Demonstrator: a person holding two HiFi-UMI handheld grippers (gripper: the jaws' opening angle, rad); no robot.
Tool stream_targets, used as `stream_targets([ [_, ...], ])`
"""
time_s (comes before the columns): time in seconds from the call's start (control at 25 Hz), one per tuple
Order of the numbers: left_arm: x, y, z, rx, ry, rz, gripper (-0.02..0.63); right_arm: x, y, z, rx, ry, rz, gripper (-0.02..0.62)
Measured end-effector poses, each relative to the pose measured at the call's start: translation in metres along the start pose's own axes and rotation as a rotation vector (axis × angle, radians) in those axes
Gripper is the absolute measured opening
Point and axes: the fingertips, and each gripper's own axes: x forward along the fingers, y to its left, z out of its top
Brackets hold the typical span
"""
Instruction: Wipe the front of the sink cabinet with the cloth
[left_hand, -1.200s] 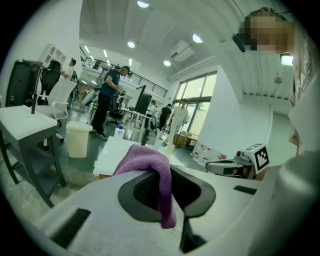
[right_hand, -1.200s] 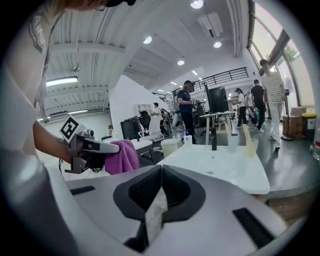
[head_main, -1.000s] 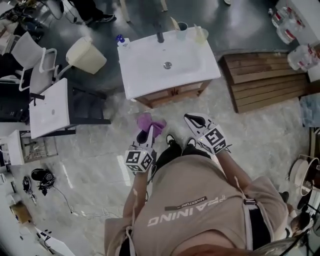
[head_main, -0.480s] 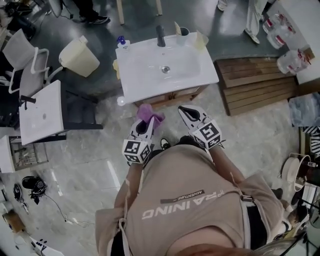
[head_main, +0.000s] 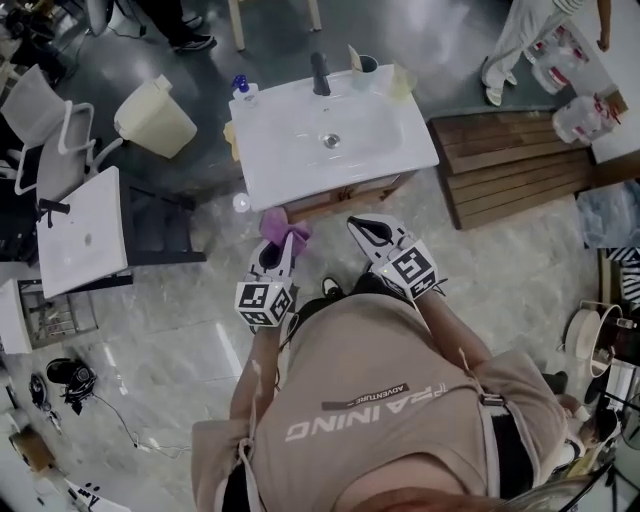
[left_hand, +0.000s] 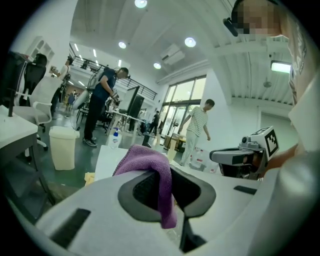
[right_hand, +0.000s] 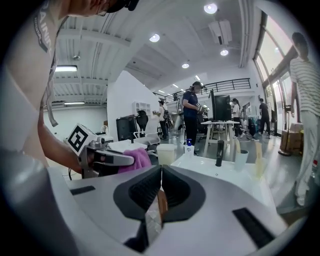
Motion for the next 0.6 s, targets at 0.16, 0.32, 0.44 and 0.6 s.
stream_targets([
  [0.16, 0.001, 0.007, -0.012, 0.006, 0.01, 0.014, 0.037, -0.002, 0.006, -0.015, 0.006, 0.024, 0.003, 0.012],
  [0.32, -0.011, 0.011, -0.021, -0.003, -0.001, 0.069, 0.037, -0.014, 0.015, -0.027, 0.014, 0.058, 0.02, 0.012],
  [0.44, -0.02, 0.021, -0.017, -0.016, -0.031, 0.123, 0.037, -0.02, 0.015, -0.023, 0.008, 0.047, 0.039, 0.012],
  [0.6, -0.025, 0.033, -0.022, 0.005, -0.039, 0.204, 0.037, -0.026, 0.007, -0.03, -0.023, 0.042, 0.072, 0.012],
])
